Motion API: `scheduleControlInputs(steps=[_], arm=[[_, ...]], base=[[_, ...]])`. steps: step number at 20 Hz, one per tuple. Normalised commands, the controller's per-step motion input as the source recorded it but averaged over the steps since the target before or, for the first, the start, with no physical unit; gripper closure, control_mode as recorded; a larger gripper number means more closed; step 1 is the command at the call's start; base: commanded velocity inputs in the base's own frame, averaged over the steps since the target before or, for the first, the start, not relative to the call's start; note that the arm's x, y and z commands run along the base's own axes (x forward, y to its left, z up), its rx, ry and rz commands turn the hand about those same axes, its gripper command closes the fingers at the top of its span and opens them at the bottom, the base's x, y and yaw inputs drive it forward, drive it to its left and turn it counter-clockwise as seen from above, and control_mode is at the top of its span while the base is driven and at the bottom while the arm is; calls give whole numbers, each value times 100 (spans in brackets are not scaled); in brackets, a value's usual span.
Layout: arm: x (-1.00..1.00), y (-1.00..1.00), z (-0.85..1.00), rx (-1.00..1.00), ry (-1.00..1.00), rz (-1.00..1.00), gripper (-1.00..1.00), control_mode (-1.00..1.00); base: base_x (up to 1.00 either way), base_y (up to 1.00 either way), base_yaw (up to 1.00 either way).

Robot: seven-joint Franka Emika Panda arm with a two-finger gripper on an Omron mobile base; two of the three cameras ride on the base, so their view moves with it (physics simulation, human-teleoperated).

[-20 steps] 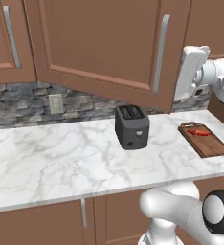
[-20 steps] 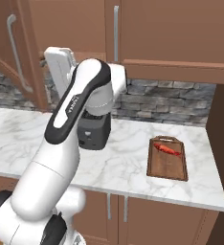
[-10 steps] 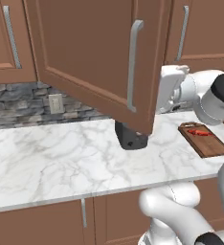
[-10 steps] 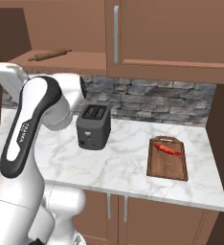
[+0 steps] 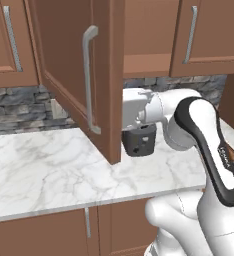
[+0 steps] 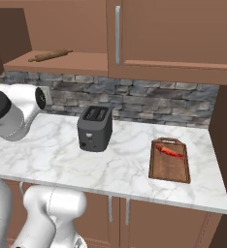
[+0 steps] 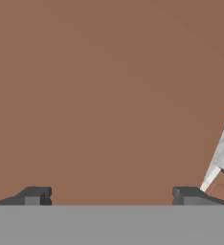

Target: Open the cabinet, retrieve the rolling pin, and place it next to the meat on the cutting board to prepare for tenderizing.

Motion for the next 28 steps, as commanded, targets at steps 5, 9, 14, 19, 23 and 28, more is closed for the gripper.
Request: scheduleControlInputs(steps=[5, 9, 14, 19, 23, 28], arm=[[14, 100, -4, -4, -1, 0, -100, -100], [29, 100, -1, -12, 0, 0, -100, -100], [2, 23, -1, -6, -5, 1, -100, -100], [-14, -56, 1, 0, -17, -14, -100, -100], [-5, -73, 16, -2, -13, -21, -100, -100], [1, -73, 33, -4, -1, -29, -100, -100]], base=[[0, 0, 0], [0, 0, 0], [0, 0, 0], [0, 0, 0], [0, 0, 0], [0, 0, 0]])
